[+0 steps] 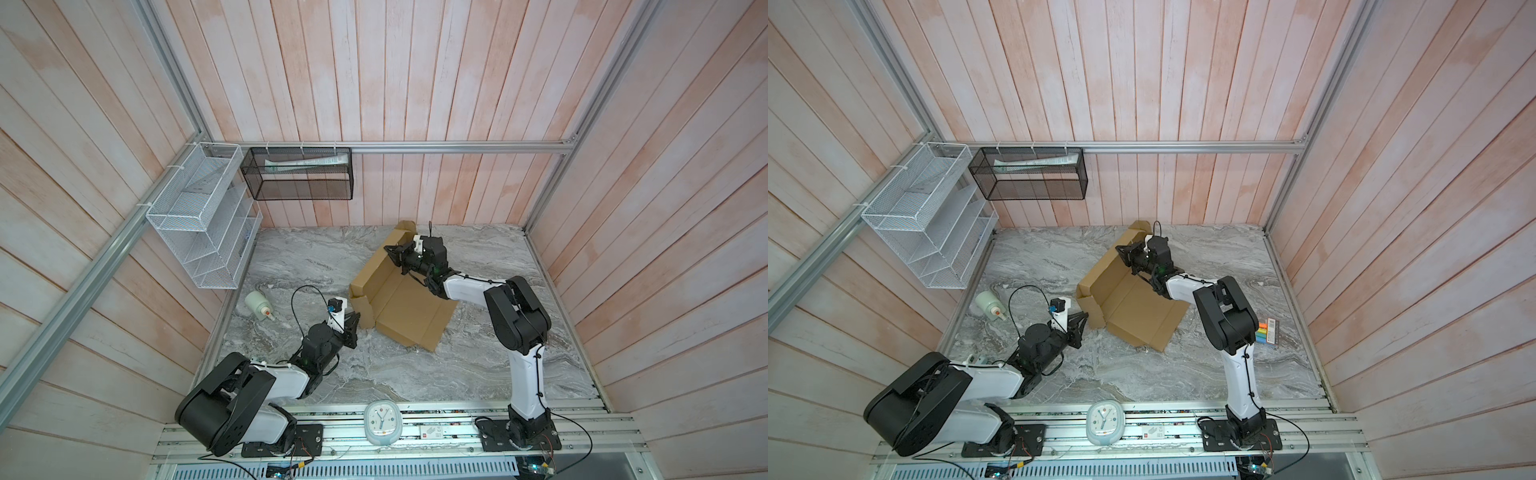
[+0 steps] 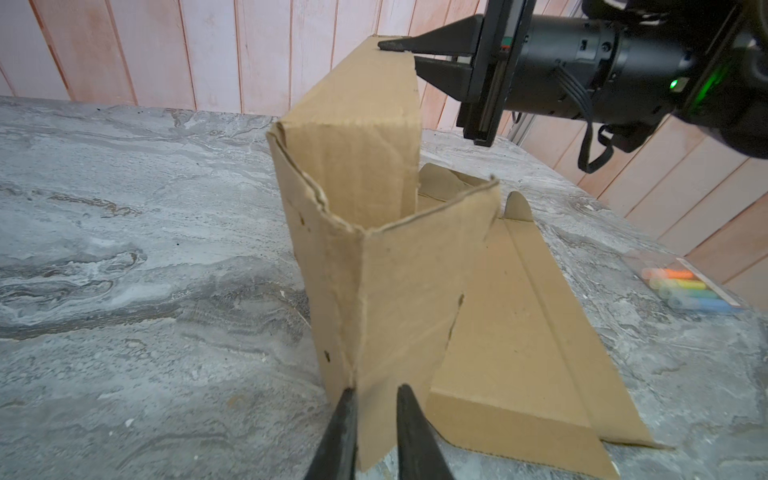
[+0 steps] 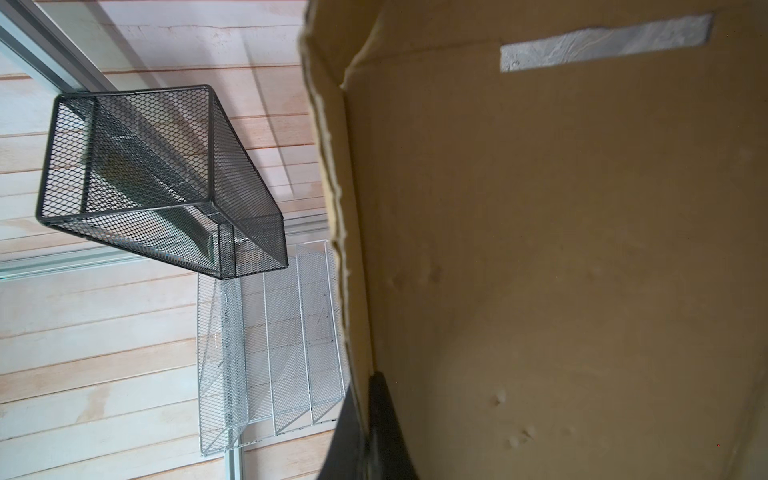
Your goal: Fold the paper box
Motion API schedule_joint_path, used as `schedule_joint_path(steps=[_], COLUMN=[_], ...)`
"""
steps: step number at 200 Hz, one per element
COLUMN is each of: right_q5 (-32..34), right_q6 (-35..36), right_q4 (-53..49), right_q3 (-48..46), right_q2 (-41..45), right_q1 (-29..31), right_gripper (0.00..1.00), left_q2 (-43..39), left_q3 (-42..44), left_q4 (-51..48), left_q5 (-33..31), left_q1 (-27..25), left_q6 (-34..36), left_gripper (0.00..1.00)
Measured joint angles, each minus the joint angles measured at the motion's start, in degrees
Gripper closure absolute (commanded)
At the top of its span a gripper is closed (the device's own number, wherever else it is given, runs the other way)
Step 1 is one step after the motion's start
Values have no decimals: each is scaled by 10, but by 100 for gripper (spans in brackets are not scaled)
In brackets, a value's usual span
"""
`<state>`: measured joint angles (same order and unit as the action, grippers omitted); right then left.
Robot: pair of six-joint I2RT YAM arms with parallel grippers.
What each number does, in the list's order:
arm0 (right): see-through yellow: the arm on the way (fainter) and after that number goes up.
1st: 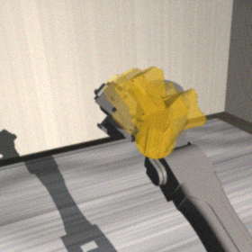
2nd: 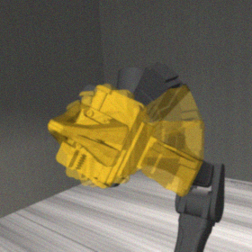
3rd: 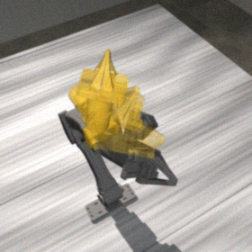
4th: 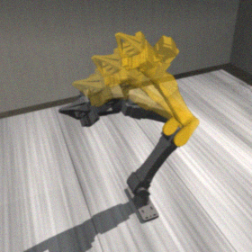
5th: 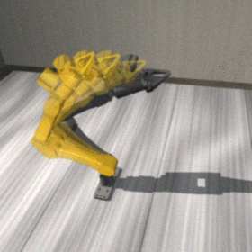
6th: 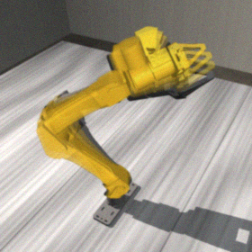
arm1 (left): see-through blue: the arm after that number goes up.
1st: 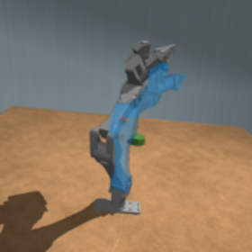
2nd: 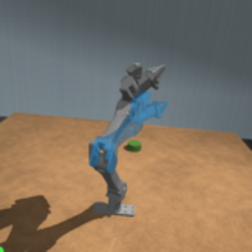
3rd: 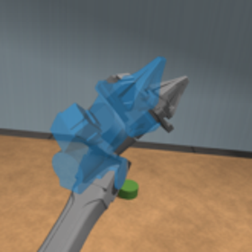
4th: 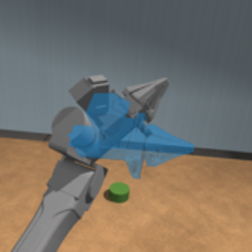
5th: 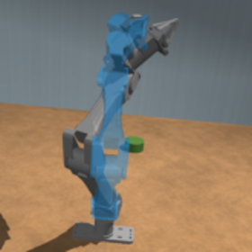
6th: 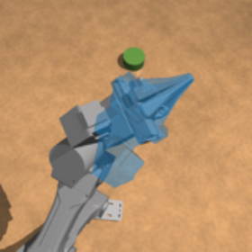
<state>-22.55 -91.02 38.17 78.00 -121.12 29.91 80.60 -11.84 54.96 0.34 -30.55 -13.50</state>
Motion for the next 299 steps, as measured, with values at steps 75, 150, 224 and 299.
schedule_joint_path(steps=[75, 150, 224, 299], right_q5=[-1, -3, -5, 2], right_q6=[0, -1, -3, -5], right_q4=[0, 5, 8, 9], right_q3=[0, 0, 0, 0], right_q2=[0, -5, -6, -6], right_q1=[0, 1, 1, 1], right_gripper=[100, 100, 100, 100], left_q2=[37, 46, 51, 53], left_q3=[-40, -66, -101, -131], left_q4=[6, -9, -56, -115], left_q5=[21, 14, 10, -17], left_q1=[0, -8, -16, -31], left_q6=[4, 4, 2, -11], left_gripper=[81, 81, 81, 79])
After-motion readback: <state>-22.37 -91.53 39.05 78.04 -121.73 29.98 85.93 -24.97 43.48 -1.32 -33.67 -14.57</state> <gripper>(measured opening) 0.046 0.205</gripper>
